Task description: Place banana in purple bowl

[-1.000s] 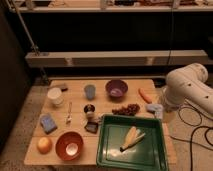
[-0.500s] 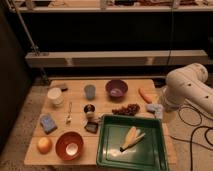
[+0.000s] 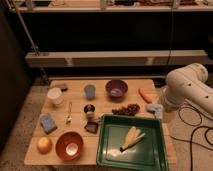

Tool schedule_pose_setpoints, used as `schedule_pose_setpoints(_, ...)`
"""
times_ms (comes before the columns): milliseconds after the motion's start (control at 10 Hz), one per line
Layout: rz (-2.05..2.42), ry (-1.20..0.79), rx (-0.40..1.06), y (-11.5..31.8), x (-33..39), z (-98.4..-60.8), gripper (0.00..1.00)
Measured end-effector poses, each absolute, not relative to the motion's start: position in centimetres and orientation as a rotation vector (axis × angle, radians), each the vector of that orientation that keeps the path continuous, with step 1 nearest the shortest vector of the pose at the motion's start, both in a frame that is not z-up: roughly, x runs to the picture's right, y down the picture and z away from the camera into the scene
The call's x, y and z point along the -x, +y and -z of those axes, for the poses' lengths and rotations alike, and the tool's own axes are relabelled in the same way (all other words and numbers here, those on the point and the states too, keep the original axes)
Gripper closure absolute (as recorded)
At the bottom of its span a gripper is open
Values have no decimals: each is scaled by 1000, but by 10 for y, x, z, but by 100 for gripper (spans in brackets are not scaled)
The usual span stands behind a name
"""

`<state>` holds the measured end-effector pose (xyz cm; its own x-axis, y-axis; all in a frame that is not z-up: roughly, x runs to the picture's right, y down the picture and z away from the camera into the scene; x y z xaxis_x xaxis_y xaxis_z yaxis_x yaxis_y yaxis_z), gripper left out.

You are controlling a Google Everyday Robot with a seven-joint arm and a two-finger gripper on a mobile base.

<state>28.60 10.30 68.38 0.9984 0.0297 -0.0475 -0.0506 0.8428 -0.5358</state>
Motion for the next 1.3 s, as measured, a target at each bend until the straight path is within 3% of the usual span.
schedule_pose_setpoints(500,203,-187,740,110,-234,-665,35)
schedule_pose_setpoints(1300,277,-283,779,127,-209,-676,35)
